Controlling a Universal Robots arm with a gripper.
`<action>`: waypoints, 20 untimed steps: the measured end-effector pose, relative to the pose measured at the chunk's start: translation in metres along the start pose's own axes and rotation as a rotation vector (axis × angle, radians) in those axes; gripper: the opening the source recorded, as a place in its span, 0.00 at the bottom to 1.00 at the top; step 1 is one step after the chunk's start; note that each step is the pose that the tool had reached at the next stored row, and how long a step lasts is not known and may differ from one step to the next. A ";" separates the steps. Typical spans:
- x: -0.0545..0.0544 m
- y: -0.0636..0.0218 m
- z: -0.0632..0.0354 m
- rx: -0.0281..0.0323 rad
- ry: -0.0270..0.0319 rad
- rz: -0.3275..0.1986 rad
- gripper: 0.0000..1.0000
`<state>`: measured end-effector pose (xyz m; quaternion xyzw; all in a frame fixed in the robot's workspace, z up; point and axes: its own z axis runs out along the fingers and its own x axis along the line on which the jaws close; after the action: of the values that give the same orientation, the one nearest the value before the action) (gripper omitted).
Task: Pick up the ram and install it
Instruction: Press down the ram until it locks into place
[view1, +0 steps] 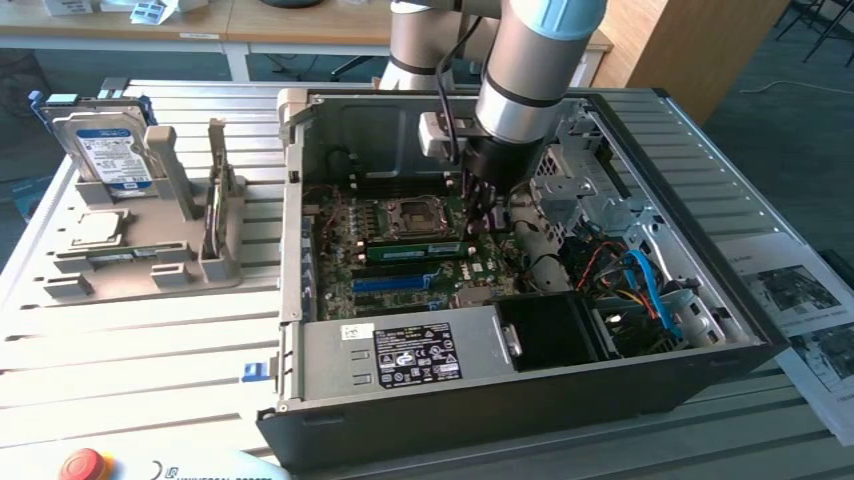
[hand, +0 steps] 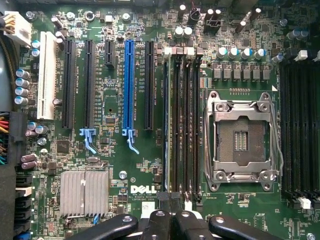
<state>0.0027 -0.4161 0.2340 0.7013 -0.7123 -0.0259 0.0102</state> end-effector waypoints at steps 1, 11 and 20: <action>0.000 0.0000 0.0000 0.0000 0.0000 0.000 0.10; 0.000 -0.0007 0.0026 0.0000 -0.0001 0.000 0.10; 0.000 -0.0008 0.0052 0.0001 -0.0002 0.000 0.10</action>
<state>0.0032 -0.4160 0.2288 0.7013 -0.7123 -0.0260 0.0101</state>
